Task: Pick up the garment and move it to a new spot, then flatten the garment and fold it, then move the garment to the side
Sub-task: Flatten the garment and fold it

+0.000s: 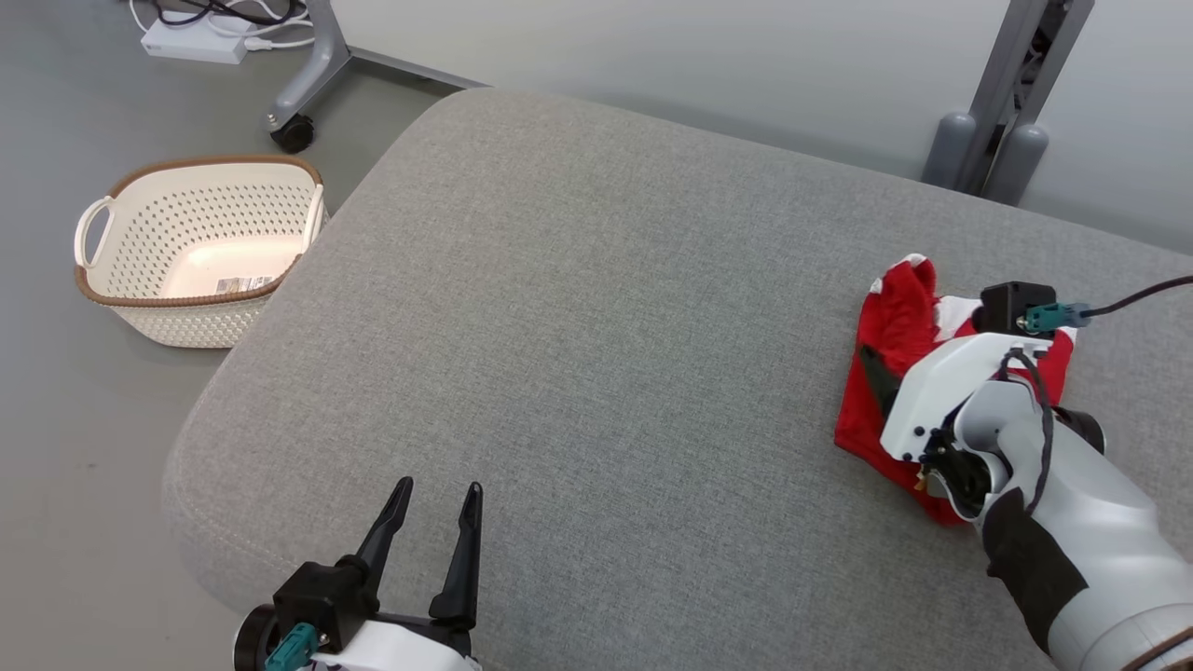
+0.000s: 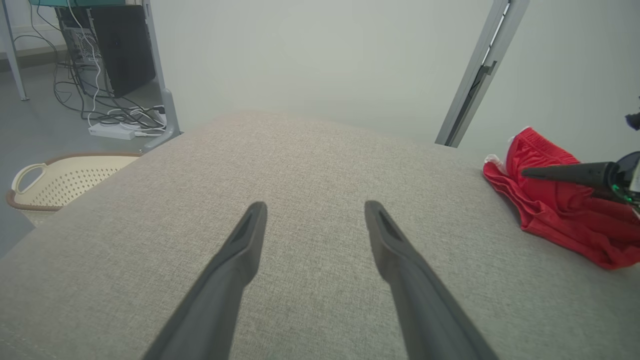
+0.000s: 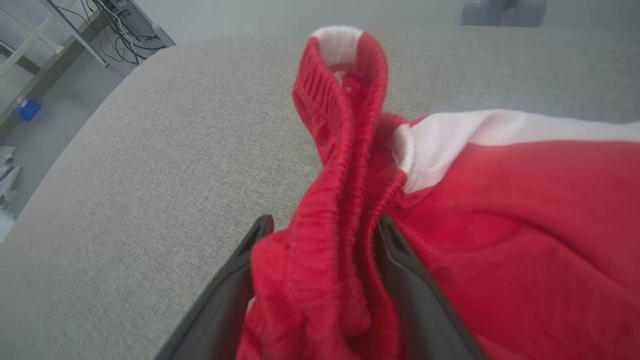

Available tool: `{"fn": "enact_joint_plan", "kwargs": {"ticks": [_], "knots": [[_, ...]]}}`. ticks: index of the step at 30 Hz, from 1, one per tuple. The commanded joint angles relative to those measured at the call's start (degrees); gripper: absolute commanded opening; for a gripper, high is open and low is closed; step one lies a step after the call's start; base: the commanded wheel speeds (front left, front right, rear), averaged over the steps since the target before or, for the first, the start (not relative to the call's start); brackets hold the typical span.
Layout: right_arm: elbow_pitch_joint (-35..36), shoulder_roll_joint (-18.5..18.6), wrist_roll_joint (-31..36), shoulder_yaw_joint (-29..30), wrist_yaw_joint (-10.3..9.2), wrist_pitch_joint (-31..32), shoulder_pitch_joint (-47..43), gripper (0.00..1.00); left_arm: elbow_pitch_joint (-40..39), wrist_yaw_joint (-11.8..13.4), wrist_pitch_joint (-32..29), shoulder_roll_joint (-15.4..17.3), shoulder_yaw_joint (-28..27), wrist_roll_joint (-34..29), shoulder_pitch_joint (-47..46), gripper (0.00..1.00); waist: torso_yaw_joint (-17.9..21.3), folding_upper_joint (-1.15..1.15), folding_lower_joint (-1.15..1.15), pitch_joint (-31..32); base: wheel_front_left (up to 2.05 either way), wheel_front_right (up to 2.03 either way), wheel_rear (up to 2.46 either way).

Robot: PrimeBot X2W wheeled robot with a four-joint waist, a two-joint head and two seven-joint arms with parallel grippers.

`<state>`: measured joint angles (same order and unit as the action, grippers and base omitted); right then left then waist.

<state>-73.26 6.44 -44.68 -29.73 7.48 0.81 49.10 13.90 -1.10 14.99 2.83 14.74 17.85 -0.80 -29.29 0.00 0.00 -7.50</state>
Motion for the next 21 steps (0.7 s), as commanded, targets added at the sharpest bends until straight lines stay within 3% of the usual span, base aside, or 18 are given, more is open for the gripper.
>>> {"fn": "enact_joint_plan", "kwargs": {"ticks": [1, 9, 21], "knots": [[-0.3, -0.4, 0.6, -0.2, 0.04, -0.8, 1.1, 1.0, 0.2, 0.2, 0.2, 0.2, -0.2, -0.1, -0.8, 1.0, 0.3, 0.0, 0.0, 0.6, 0.0, 0.0, 0.0], [0.2, -2.4, 1.1, -1.4, 0.04, -1.5, 1.6, 1.0, 0.7, -0.3, 0.2, 0.2, -0.5, -0.8, 0.3, 1.0, 1.0, 0.0, 0.0, 3.1, 0.0, 0.0, 0.0], [8.0, -3.3, 0.6, -5.8, 0.04, -2.7, -0.1, 1.0, 0.0, -1.2, 0.2, 0.2, -3.0, -2.7, 2.5, 1.0, 4.5, 0.0, 0.0, 7.9, 0.0, 0.0, 0.0]]}}
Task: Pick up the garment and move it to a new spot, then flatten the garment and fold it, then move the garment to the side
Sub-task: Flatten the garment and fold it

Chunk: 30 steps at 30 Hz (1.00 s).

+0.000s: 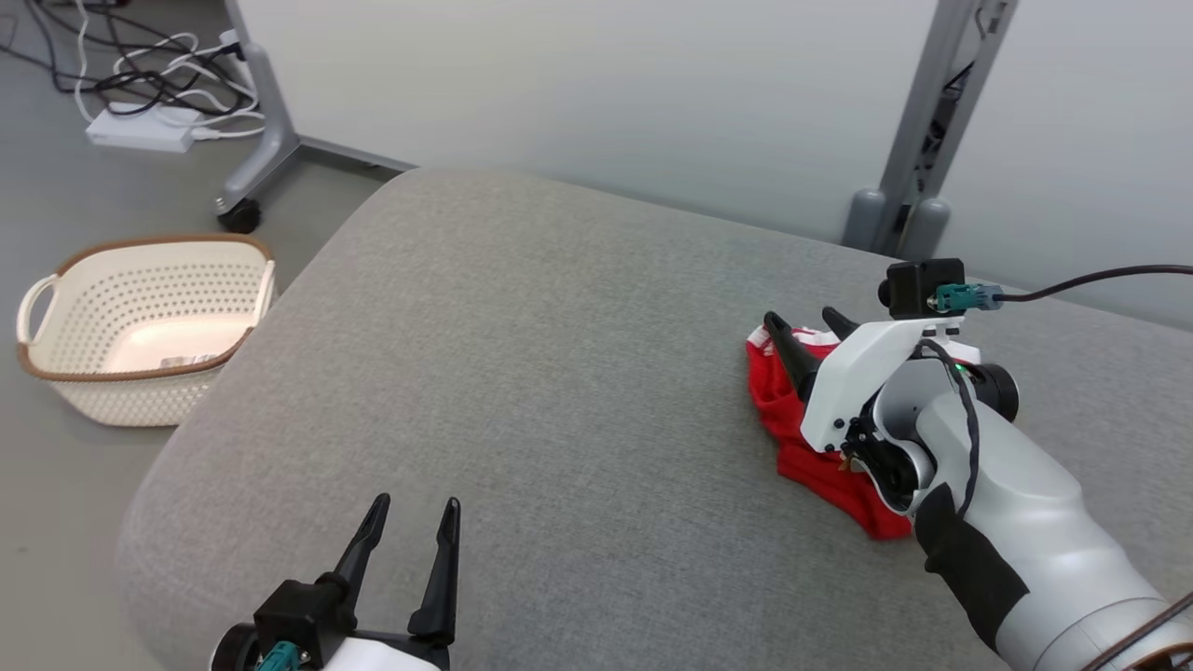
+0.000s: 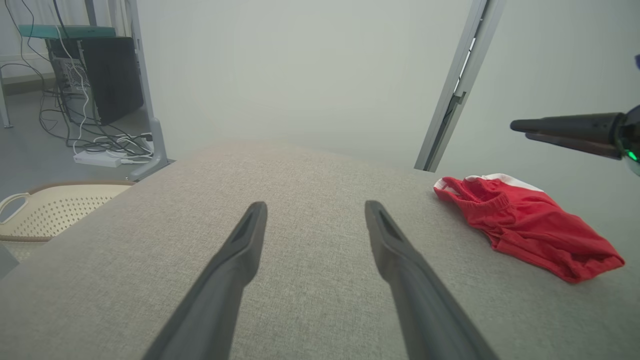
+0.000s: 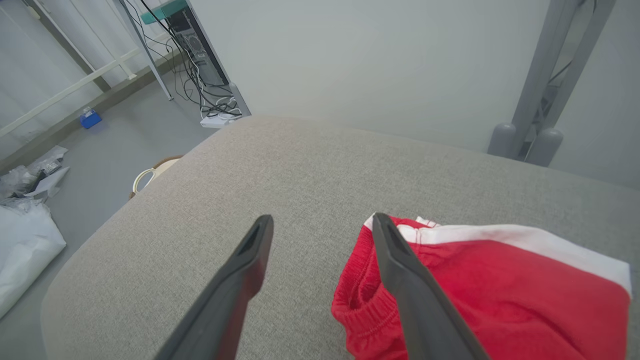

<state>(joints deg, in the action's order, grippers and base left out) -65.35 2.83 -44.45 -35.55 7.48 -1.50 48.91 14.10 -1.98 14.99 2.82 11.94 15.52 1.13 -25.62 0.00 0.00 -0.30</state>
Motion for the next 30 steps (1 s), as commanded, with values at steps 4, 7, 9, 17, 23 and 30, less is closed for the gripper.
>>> {"fn": "enact_joint_plan", "kwargs": {"ticks": [4, 7, 9, 17, 23, 30], "knots": [[1.1, 1.9, 3.8, -1.8, 0.02, -5.6, 1.0, 1.0, -1.5, -0.3, 0.2, 0.2, -0.9, -0.4, 0.5, 1.0, 3.5, 0.0, 0.0, 1.6, 0.0, 0.0, 0.0], [1.8, 3.6, 6.5, -2.6, 0.02, -10.2, 0.6, 1.0, -2.8, 0.1, 0.2, 0.2, -1.5, 0.3, 0.2, 1.0, 5.6, 0.0, 0.0, 1.9, 0.0, 0.0, 0.0], [3.2, 5.7, 9.1, -2.1, 0.03, -12.9, -0.5, 1.0, -4.2, 0.4, 0.2, 0.2, -2.2, 0.6, -0.3, 1.0, 7.7, 0.0, 0.0, 2.0, 0.0, 0.0, 0.0], [19.0, 10.7, 19.9, 11.8, 0.03, -13.7, -11.0, 1.0, -7.2, 1.2, 0.2, 0.2, -4.3, 1.5, -1.0, 1.0, 12.8, 0.0, 0.0, 1.7, 0.0, 0.0, 0.0], [33.5, 6.6, 29.7, 25.9, 0.03, -13.7, -26.0, 1.0, -7.7, 1.4, 0.2, 0.2, -5.5, 1.6, -0.4, 1.0, 15.6, 0.0, 0.0, 1.9, 0.0, 0.0, 0.0], [41.9, 1.9, 36.2, 32.3, 0.03, -13.7, -36.7, 1.0, -7.7, 1.2, 0.2, 0.2, -6.0, 1.5, 0.8, 1.0, 18.0, 0.0, 0.0, 1.8, 0.0, 0.0, 0.0]]}}
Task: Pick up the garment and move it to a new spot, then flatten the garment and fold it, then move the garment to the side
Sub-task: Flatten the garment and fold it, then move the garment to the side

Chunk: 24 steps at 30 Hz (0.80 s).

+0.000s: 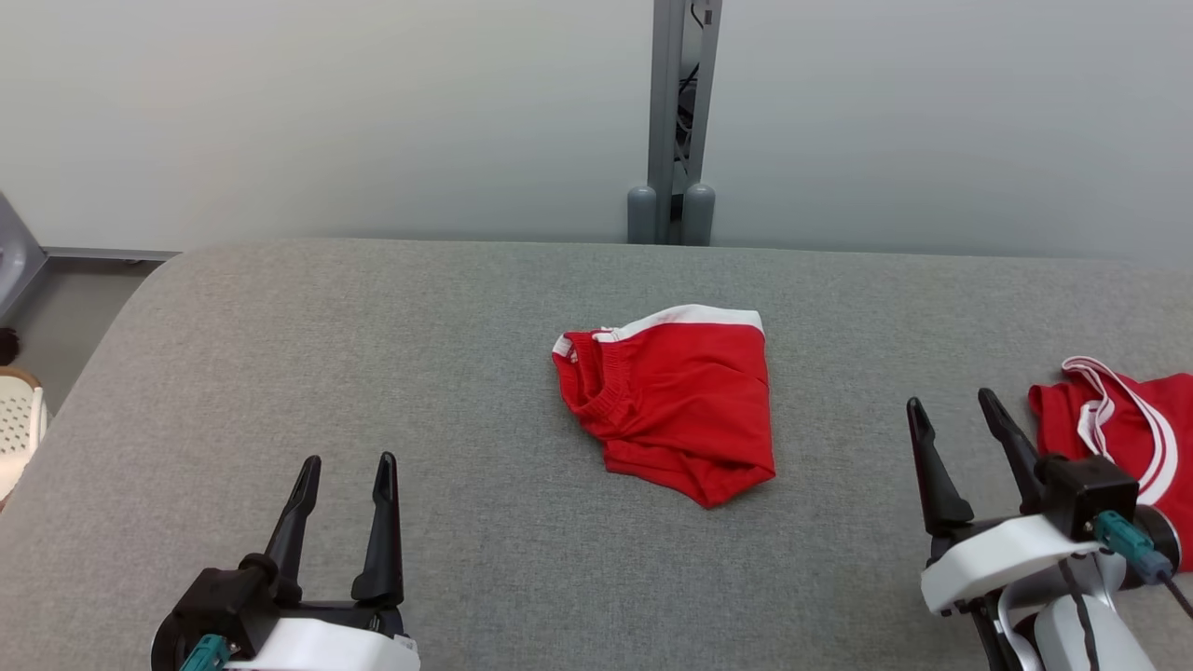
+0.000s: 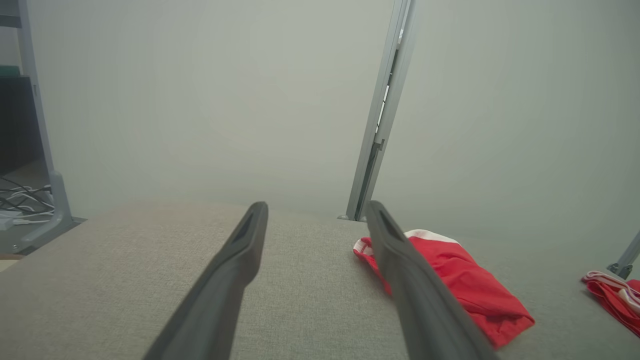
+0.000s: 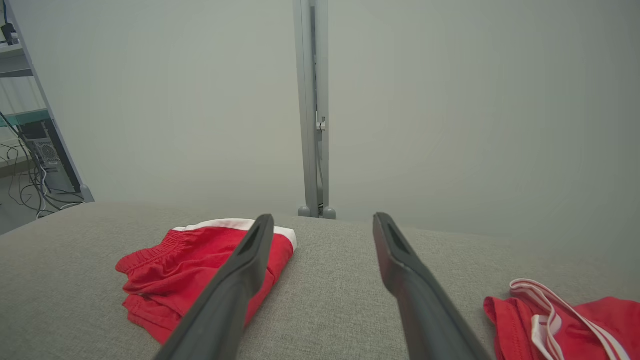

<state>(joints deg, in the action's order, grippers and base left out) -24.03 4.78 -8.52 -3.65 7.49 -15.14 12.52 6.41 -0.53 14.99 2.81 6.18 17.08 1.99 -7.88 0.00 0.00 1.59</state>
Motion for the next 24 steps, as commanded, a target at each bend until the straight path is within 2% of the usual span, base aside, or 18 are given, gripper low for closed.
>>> {"fn": "enact_joint_plan", "kwargs": {"ticks": [1, 10, 15, 18, 24], "knots": [[1.0, -0.3, 0.8, 0.7, 0.02, 0.0, -0.9, 1.0, 0.1, -0.2, 0.2, 0.2, -0.2, -0.1, 0.0, 1.0, 0.4, 0.0, 0.0, -0.1, 0.0, 0.0, 0.0], [2.1, -1.4, 1.3, 2.3, 0.02, 0.2, -1.8, 1.0, 0.3, -0.4, 0.2, 0.2, 0.3, -0.1, -0.3, 1.0, 0.3, 0.0, 0.0, -0.8, 0.0, 0.0, 0.0], [0.7, -1.6, -1.6, 2.4, 0.02, 2.9, -0.1, 1.0, 0.4, -0.5, 0.2, 0.2, 1.1, 0.0, -0.9, 1.0, -0.9, 0.0, 0.0, -2.3, 0.0, 0.0, 0.0], [-0.3, -1.6, -8.1, 1.7, 0.02, 7.7, 1.6, 1.0, 0.6, -0.6, 0.2, 0.2, 1.8, -0.1, -1.6, 1.0, -1.9, 0.0, 0.0, -4.0, 0.0, 0.0, 0.0], [-0.9, 0.6, -28.1, 0.6, 0.02, 25.8, 6.5, 1.0, 1.3, -1.1, 0.2, 0.2, 3.7, 0.0, -3.7, 1.0, -4.0, 0.0, 0.0, -8.1, 0.0, 0.0, 0.0]]}}
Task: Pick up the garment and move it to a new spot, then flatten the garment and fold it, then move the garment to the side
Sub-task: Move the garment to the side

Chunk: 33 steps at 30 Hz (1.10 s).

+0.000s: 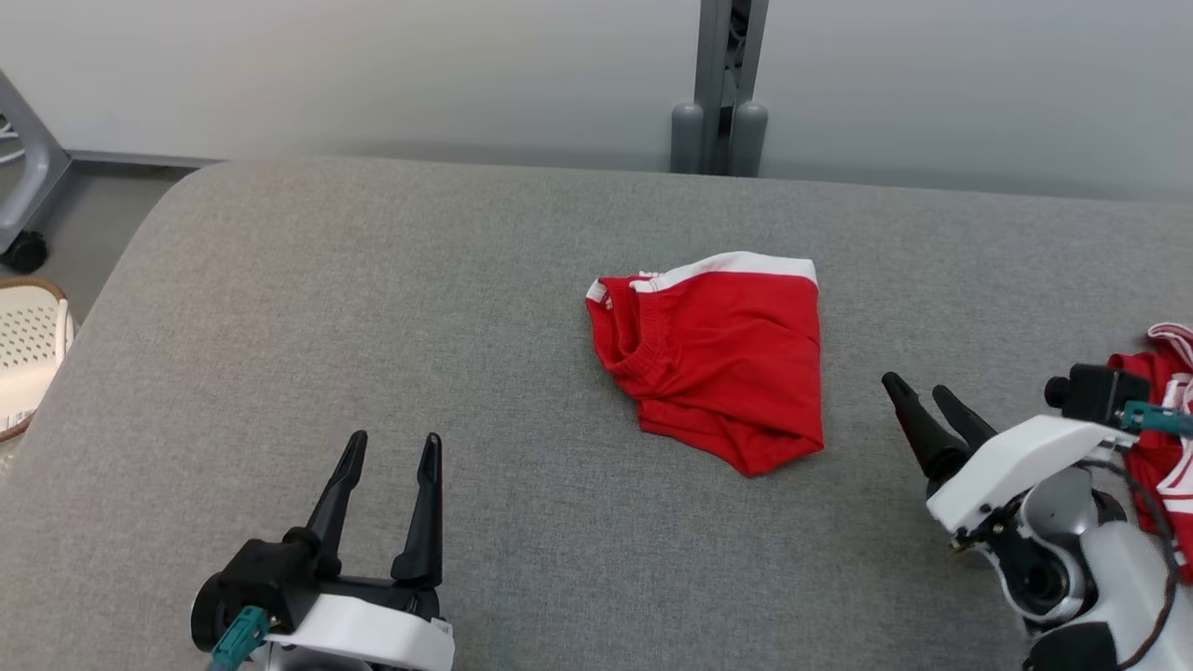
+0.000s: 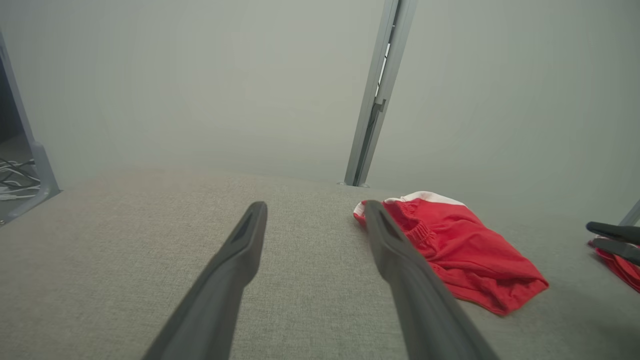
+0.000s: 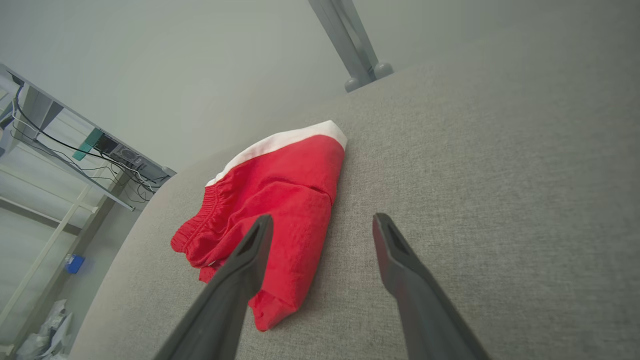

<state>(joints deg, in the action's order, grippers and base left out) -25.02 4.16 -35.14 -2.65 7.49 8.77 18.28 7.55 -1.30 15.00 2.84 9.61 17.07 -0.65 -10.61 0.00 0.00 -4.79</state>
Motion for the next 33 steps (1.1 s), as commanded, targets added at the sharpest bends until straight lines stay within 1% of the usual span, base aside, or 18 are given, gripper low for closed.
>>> {"fn": "enact_joint_plan", "kwargs": {"ticks": [1, 4, 7, 10, 12, 15, 20, 28, 33], "knots": [[0.2, 1.9, -4.5, -0.3, 0.02, 5.0, 1.5, 1.0, 0.2, -0.3, 0.2, 0.2, 0.6, 0.0, -1.4, 1.0, -1.7, 0.0, 0.0, -2.4, 0.0, 0.0, 0.0], [-0.2, 3.5, -12.8, 0.8, 0.02, 13.8, 3.7, 1.0, 0.9, -0.2, 0.2, 0.2, 1.7, 0.2, -2.1, 1.0, -2.9, 0.0, 0.0, -4.1, 0.0, 0.0, 0.0], [-1.6, 4.7, -18.4, 2.4, 0.02, 21.0, 5.7, 1.0, 1.6, -0.2, 0.2, 0.2, 2.3, -0.2, -3.1, 1.0, -4.2, 0.0, 0.0, -5.6, 0.0, 0.0, 0.0], [-3.6, 5.5, -21.5, 4.8, 0.02, 24.6, 8.1, 1.0, 1.8, -0.1, 0.2, 0.2, 2.6, -0.3, -3.8, 1.0, -5.7, 0.0, 0.0, -7.0, 0.0, 0.0, 0.0], [-5.4, 5.8, -22.5, 6.3, 0.02, 26.3, 9.6, 1.0, 1.6, 0.1, 0.2, 0.2, 2.8, -0.1, -4.1, 1.0, -6.7, 0.0, 0.0, -7.9, 0.0, 0.0, 0.0], [-8.3, 6.2, -22.6, 7.8, 0.03, 28.1, 12.1, 1.0, 1.2, 0.3, 0.2, 0.2, 3.0, 0.3, -4.7, 1.0, -8.0, 0.0, 0.0, -9.0, 0.0, 0.0, 0.0], [-11.6, 6.1, -20.8, 8.5, 0.03, 28.9, 15.4, 1.0, 1.1, 0.4, 0.2, 0.2, 3.7, 0.6, -4.9, 1.0, -9.8, 0.0, 0.0, -10.7, 0.0, 0.0, 0.0], [-14.5, 4.7, -19.0, 7.2, 0.02, 30.0, 18.4, 1.0, 0.7, 0.8, 0.2, 0.2, 4.2, 1.2, -5.3, 1.0, -11.6, 0.0, 0.0, -12.0, 0.0, 0.0, 0.0], [-16.4, 3.6, -18.0, 6.2, 0.02, 29.5, 20.2, 1.0, 0.6, 0.8, 0.2, 0.2, 4.7, 1.3, -5.6, 1.0, -12.3, 0.0, 0.0, -12.5, 0.0, 0.0, 0.0]]}}
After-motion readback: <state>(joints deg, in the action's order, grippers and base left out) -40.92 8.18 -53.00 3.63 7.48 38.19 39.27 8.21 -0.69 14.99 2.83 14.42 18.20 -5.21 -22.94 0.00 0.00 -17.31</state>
